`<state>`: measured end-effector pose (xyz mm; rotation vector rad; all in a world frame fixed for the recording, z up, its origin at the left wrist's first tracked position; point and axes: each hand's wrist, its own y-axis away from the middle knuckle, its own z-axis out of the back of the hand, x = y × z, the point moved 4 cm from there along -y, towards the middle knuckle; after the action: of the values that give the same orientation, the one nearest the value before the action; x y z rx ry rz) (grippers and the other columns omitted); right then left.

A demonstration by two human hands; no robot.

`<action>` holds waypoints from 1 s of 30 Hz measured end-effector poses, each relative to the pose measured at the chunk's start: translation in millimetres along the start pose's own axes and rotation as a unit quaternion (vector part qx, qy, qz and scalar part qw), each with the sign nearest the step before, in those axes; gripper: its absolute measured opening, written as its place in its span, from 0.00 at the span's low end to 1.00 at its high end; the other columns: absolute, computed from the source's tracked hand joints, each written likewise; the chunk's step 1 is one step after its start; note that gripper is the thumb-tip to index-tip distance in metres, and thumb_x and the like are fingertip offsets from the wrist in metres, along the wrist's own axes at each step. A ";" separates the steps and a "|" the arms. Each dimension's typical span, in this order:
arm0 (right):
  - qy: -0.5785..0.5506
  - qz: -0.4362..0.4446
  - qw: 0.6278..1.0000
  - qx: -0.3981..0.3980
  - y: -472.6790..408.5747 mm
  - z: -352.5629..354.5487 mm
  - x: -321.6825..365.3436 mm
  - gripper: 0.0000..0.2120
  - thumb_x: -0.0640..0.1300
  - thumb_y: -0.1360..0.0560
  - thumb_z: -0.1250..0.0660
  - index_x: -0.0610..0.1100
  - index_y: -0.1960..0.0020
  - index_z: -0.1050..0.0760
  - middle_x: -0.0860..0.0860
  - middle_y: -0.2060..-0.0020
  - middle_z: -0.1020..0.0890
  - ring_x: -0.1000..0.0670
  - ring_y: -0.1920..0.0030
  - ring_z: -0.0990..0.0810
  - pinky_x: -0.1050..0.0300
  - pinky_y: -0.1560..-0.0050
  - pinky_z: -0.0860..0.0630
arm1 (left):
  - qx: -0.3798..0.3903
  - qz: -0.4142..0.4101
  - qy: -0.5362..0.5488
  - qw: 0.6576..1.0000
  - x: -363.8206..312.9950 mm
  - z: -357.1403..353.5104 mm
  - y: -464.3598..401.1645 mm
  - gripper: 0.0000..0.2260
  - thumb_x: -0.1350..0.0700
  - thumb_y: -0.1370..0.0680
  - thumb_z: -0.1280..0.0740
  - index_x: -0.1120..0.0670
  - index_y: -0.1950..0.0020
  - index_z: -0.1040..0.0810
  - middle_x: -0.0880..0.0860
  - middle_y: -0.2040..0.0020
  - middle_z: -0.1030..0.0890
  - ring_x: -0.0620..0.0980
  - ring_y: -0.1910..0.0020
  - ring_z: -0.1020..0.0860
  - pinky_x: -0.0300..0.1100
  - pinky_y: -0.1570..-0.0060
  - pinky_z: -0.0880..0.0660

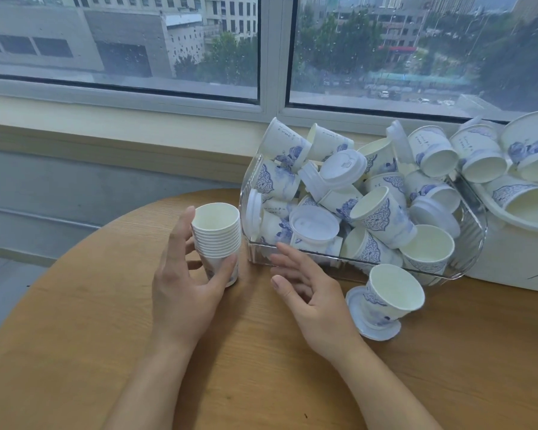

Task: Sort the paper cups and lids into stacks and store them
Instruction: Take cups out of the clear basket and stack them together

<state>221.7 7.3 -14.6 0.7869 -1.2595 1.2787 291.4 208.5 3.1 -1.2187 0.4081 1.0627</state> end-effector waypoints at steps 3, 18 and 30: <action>0.016 0.012 1.000 0.010 3.8 -0.8 9.8 0.24 0.41 0.19 0.28 0.57 0.26 0.26 0.62 0.37 0.17 0.58 0.36 0.18 0.59 0.39 0.21 | -0.004 -0.003 -0.001 1.000 0.0 1.4 0.7 0.42 0.55 0.30 0.18 0.45 0.20 0.35 0.48 0.32 0.22 0.49 0.41 0.19 0.45 0.47 0.19; 0.292 0.116 0.912 -0.264 68.1 115.8 39.3 0.27 0.58 0.26 0.23 0.52 0.31 0.24 0.57 0.35 0.23 0.51 0.35 0.24 0.46 0.32 0.27 | -0.022 -0.202 -0.068 0.977 -78.1 -19.4 31.6 0.34 0.48 0.28 0.22 0.58 0.26 0.29 0.59 0.31 0.25 0.61 0.33 0.26 0.45 0.27 0.37; 0.157 0.045 0.943 -0.289 68.6 113.4 -5.7 0.39 0.52 0.30 0.18 0.56 0.24 0.33 0.58 0.36 0.21 0.52 0.35 0.21 0.47 0.35 0.22 | 0.181 -0.149 0.069 0.970 -103.4 -111.7 76.2 0.27 0.56 0.28 0.23 0.53 0.30 0.23 0.44 0.44 0.19 0.42 0.42 0.20 0.41 0.40 0.23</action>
<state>130.4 -88.8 -10.7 0.1004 -1.3183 0.9738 207.4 60.4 -0.2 -0.9900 0.4844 0.6156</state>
